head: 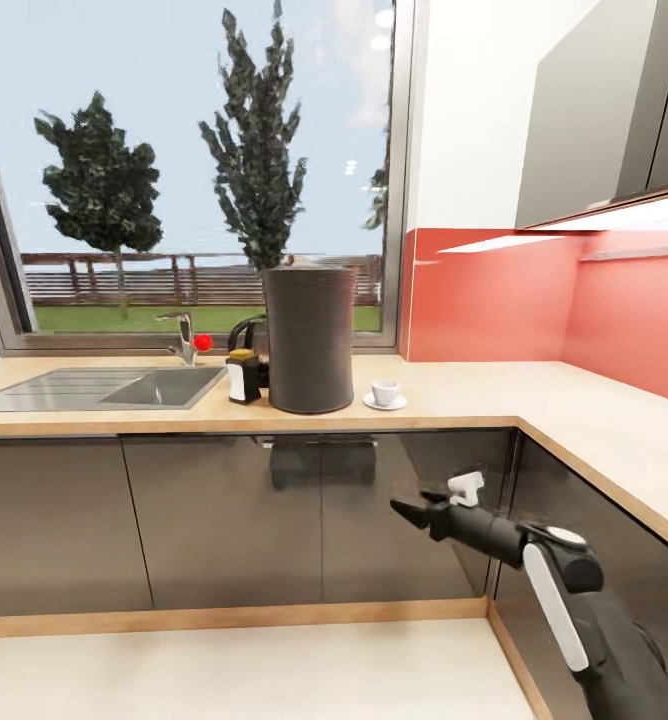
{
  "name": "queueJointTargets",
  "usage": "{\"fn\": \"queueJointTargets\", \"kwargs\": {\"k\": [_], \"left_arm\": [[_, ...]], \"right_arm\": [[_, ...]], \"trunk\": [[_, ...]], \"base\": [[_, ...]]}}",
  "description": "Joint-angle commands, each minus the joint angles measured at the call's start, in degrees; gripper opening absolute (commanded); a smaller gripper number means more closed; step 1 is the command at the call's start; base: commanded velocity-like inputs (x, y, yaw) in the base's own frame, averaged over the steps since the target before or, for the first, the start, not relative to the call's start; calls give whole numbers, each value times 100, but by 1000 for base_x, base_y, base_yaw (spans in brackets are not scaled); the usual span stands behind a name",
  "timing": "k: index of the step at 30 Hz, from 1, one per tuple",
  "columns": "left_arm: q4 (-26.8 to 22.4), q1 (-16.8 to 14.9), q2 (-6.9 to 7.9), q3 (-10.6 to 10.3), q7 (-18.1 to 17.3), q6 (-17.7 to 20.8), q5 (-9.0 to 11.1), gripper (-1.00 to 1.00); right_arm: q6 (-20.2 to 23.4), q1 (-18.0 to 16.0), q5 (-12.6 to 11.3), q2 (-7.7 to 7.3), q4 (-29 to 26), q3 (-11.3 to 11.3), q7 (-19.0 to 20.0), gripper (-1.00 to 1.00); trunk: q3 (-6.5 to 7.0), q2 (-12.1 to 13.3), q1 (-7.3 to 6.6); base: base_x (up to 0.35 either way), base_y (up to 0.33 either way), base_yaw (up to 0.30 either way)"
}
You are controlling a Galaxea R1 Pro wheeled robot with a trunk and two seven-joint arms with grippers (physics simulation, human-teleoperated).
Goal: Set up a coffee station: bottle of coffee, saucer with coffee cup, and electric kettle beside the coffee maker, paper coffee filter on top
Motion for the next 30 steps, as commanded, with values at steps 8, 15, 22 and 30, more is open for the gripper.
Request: {"fn": "queueJointTargets", "kwargs": {"k": [8,15,22,30], "left_arm": [[-2,-3,-44,36,-15,50,-21,100],[-22,-3,-46,12,-15,23,-21,100],[-44,-5,-46,2,-15,15,-21,100],[-46,-3,-62,12,-15,3,-20,100]], "right_arm": [[-125,672,577,0,982,67,7,100],[-1681,733,766,3,3814,65,-3,100],[-2528,733,1049,-18,5235,62,-28,100],[-2995,733,1257,-489,6546,60,-78,100]], "trunk": [[-6,-3,-1],[-6,-3,-1],[-6,-3,-1],[-6,-3,-1]], "base": [[0,0,0],[0,0,0],[0,0,0],[0,0,0]]}}
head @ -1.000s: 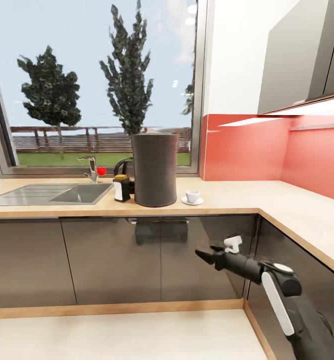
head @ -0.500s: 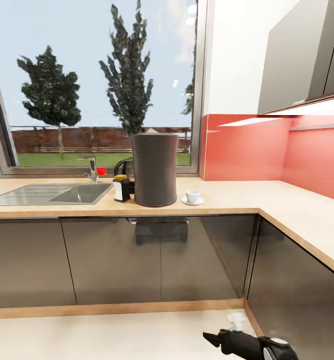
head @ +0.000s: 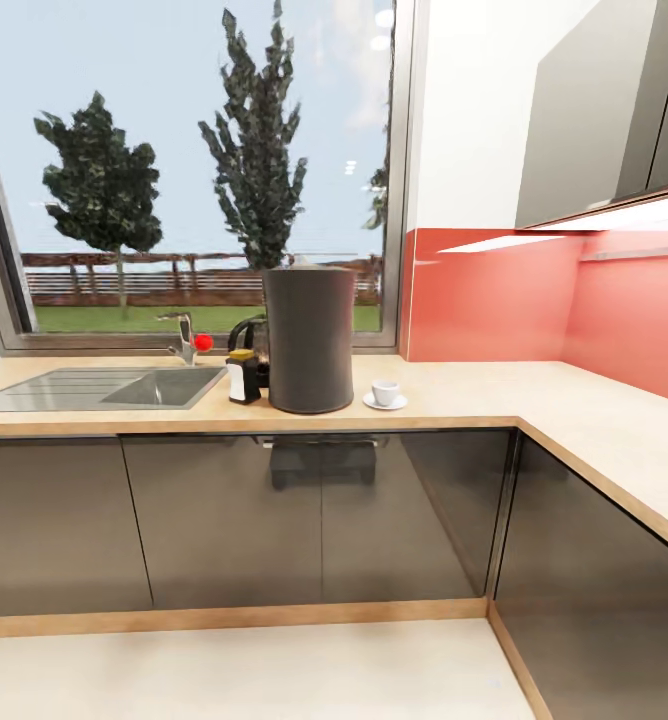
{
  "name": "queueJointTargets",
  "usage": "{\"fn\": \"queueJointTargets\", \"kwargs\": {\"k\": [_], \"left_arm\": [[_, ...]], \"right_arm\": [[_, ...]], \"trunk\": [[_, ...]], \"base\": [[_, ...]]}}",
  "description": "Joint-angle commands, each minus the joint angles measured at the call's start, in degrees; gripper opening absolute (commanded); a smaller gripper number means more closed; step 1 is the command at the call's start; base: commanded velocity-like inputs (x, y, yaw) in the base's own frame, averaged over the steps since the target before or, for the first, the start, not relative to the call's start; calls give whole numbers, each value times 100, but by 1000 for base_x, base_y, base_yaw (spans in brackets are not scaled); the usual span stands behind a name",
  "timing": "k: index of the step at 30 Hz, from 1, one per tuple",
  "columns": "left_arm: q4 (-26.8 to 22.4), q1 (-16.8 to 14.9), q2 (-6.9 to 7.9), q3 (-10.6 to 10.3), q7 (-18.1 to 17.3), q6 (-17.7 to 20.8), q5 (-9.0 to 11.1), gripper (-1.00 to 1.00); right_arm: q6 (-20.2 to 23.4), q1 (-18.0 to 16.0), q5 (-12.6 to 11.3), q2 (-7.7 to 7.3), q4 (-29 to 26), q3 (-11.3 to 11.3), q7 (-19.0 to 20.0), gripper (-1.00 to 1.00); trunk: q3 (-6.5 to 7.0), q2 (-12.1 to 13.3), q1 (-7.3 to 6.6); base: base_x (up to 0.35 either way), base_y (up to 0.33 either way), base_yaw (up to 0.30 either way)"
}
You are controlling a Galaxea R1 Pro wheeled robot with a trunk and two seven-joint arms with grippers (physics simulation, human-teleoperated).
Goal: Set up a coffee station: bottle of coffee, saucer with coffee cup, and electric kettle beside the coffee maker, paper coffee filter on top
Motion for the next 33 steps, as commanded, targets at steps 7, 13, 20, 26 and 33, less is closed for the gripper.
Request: {"fn": "queueJointTargets", "kwargs": {"k": [7,13,20,26,33], "left_arm": [[1,-2,-174,59,-15,46,-20,100],[5,-3,-197,63,10,-162,-20,100],[9,-4,-229,57,123,-274,-20,100],[10,-3,-265,56,133,-283,-21,100],[10,-4,-283,63,127,-282,-22,100]], "right_arm": [[-717,-3,-53,-48,1163,-29,-1859,100],[-767,-3,-41,-17,1485,-24,-2108,100],[-774,-3,-40,-14,1519,-26,-2130,100],[-772,-3,-40,72,1522,-22,-2131,100],[-772,-3,-40,157,1522,-22,-2131,100]], "trunk": [[-6,-3,-1],[-6,-3,-1],[-6,-3,-1],[-6,-3,-1],[-6,-3,-1]], "base": [[0,0,0],[0,0,0],[0,0,0],[0,0,0],[0,0,0]]}}
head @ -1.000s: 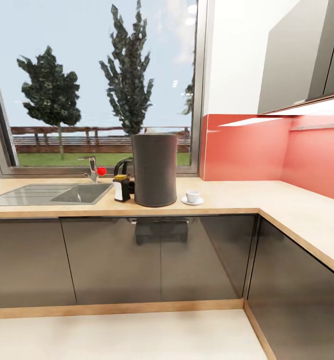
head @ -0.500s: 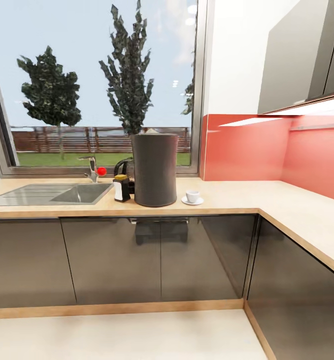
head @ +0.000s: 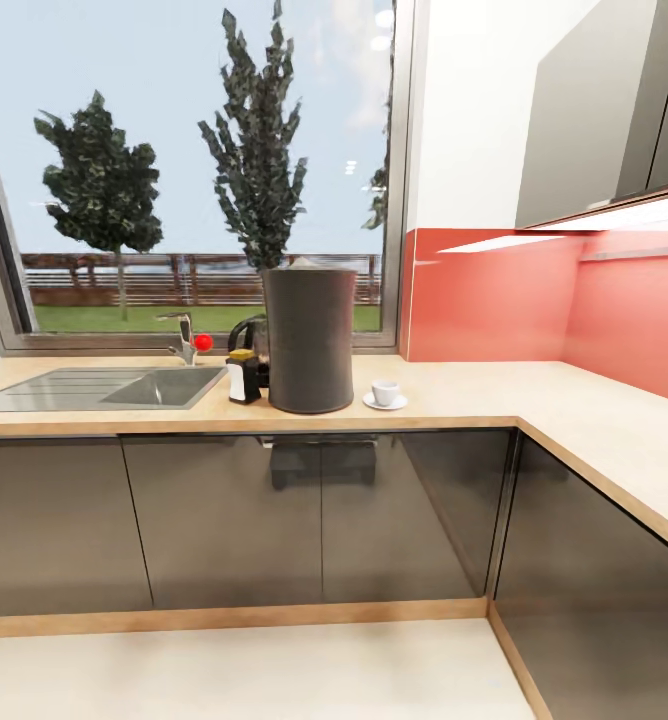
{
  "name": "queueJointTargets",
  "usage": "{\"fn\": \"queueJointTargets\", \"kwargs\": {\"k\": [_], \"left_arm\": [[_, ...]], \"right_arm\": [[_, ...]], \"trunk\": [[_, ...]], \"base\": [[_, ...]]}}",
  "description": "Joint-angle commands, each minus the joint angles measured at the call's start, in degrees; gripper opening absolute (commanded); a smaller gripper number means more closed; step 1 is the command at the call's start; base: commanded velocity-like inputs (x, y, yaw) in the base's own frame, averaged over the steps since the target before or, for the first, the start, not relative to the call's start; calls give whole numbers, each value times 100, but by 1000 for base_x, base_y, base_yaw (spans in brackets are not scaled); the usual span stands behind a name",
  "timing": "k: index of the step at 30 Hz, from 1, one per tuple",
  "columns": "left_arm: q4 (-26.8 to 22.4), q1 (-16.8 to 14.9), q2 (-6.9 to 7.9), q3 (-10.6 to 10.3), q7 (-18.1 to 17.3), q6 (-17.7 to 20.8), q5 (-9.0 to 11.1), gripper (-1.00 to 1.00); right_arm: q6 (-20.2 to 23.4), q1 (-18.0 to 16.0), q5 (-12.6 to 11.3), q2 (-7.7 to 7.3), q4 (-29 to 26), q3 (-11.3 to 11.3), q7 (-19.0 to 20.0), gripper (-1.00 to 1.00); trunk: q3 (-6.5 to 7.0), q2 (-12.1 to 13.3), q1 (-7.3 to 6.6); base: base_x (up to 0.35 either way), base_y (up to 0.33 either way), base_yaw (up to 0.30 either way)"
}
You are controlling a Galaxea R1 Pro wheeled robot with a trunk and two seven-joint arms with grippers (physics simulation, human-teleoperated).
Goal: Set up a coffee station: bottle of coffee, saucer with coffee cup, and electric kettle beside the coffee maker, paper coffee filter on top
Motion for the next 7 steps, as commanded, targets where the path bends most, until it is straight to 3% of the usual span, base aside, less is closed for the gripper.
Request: {"fn": "queueJointTargets", "kwargs": {"k": [1,7], "left_arm": [[0,-4,-3,45,-16,60,-18,100],[-2,-4,-24,49,-11,54,-18,100]], "right_arm": [[5,-3,-24,-1,1,-10,24,100],[5,-3,-24,3,1,-10,24,100]], "trunk": [[-7,-3,-1],[-7,-3,-1]], "base": [[0,0,0],[0,0,0]]}}
